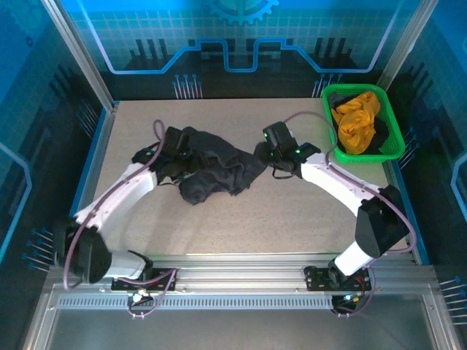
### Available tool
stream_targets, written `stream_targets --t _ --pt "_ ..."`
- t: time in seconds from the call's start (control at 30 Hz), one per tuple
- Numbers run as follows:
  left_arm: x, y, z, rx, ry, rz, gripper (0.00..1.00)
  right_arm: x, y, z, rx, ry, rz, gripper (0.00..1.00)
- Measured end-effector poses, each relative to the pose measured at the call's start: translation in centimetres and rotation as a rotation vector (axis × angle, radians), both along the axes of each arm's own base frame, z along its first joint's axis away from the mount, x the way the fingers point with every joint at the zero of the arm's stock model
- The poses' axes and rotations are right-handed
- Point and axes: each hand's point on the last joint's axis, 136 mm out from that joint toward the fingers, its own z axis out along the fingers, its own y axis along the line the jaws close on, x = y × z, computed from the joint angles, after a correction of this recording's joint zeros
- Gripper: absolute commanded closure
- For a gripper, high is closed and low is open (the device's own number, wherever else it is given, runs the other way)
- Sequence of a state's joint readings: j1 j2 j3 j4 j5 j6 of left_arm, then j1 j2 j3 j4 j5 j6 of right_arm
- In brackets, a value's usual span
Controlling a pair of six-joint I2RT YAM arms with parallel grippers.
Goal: Fold and stack the t-shirts
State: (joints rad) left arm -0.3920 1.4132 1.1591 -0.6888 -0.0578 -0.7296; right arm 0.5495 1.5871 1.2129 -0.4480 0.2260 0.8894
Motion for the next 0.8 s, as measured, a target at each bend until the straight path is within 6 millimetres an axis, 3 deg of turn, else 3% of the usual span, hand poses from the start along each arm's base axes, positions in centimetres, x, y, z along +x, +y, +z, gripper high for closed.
stream_targets --t 0.1,0.2,0.3,0.4,0.63,0.8 --pt "0.8 -3.1 -2.1 0.047 0.078 -0.084 0.36 -1.5 -1.4 -4.2 0.009 0.122 -0.021 0.49" --pt "2.0 -6.8 -3.0 0.101 0.102 -0.177 0.36 -2.1 -2.8 -7.1 0.065 0.216 -0.074 0.50" --pt "3.0 -9.9 -4.0 0.169 0.103 -0.262 0.36 -2.0 -3.7 -8.7 0.122 0.277 -0.119 0.49" --pt "3.5 -11.8 -5.7 0.248 0.118 -0.322 0.36 -1.6 -3.7 -9.1 0.165 0.301 -0.132 0.48" --pt "5.1 -11.5 -10.0 0.414 0.175 -0.359 0.34 -1.3 -3.8 -8.8 0.245 0.327 -0.161 0.48" --pt "5.9 -11.4 -11.3 0.464 0.192 -0.373 0.37 -1.1 -3.7 -8.7 0.273 0.341 -0.169 0.48"
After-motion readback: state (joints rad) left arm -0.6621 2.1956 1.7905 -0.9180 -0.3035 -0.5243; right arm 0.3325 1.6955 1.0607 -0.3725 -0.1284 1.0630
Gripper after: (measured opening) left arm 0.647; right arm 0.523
